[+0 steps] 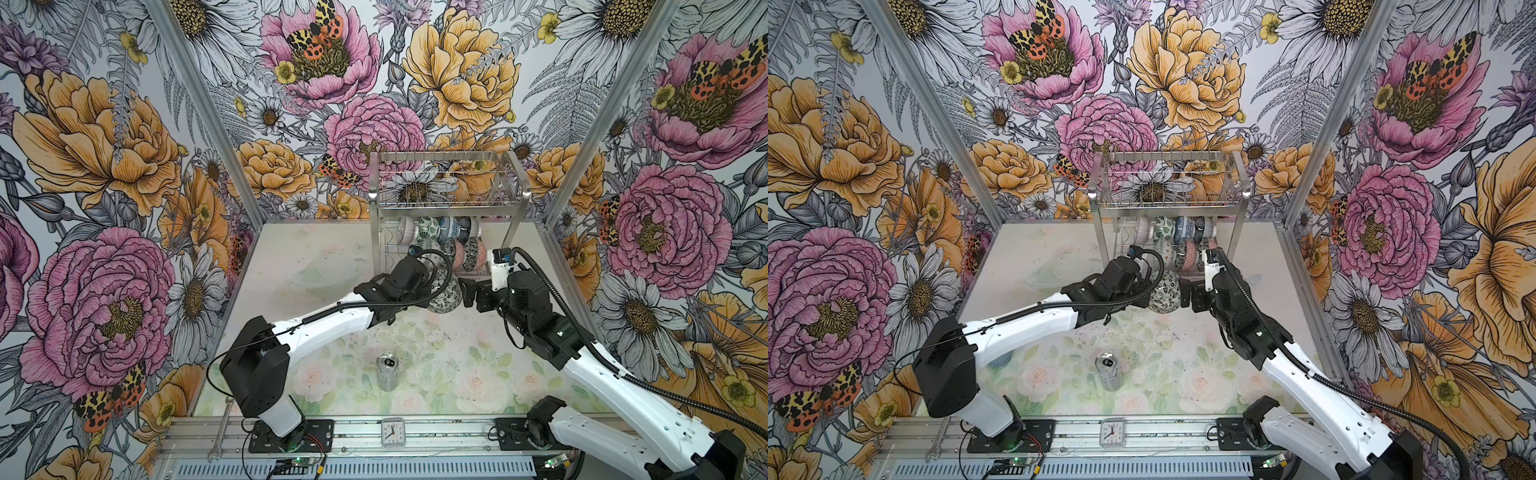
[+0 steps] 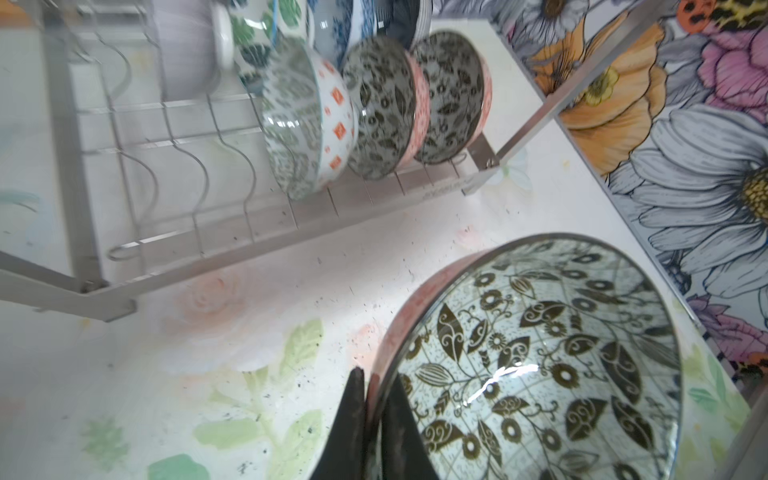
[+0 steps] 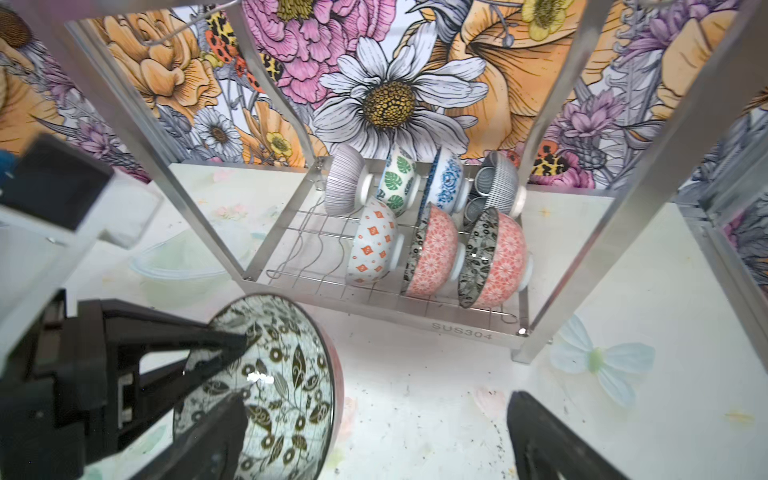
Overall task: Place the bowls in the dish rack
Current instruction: 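Lift the black-leaf bowl with left gripper while right gripper grasps its rim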
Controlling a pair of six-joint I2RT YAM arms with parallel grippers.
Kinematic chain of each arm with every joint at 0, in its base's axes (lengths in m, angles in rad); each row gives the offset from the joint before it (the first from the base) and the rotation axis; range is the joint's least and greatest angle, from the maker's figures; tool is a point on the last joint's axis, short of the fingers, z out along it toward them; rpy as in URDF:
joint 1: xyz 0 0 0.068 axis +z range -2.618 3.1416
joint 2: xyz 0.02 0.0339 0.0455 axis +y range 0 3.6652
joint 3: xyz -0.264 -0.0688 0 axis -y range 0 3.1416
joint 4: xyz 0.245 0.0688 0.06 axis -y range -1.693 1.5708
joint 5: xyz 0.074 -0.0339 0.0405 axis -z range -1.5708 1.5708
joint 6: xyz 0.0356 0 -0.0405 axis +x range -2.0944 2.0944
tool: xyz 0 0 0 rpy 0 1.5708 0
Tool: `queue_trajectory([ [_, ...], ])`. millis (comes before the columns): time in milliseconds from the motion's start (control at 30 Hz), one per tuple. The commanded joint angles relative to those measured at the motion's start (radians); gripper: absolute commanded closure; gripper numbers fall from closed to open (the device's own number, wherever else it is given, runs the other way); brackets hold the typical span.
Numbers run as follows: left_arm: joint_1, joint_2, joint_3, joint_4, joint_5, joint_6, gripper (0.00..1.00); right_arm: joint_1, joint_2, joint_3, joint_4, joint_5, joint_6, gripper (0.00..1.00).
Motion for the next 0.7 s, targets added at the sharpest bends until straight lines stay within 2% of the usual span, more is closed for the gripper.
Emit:
queue_trajectory([
  [0, 0.021, -0.071, -0.026, 0.008, -0.111, 0.044, 1.0, 0.045, 0.03, 0.066, 0.03, -0.044, 0.026, 0.0],
  [133, 0.024, -0.125, -0.033, 0.01, -0.142, 0.063, 1.0, 0.066, 0.09, 0.094, 0.06, -0.05, 0.07, 0.01],
  [233, 0.023, -0.16, -0.041, 0.018, -0.157, 0.071, 1.0, 0.069, 0.145, 0.108, 0.096, -0.054, 0.117, 0.05],
  [500, 0.022, -0.219, -0.072, 0.043, -0.178, 0.079, 1.0, 0.081, 0.266, 0.16, 0.157, -0.1, 0.19, 0.32],
  [667, 0.021, -0.23, -0.089, 0.063, -0.174, 0.084, 1.0, 0.091, 0.312, 0.178, 0.174, -0.12, 0.211, 0.42],
])
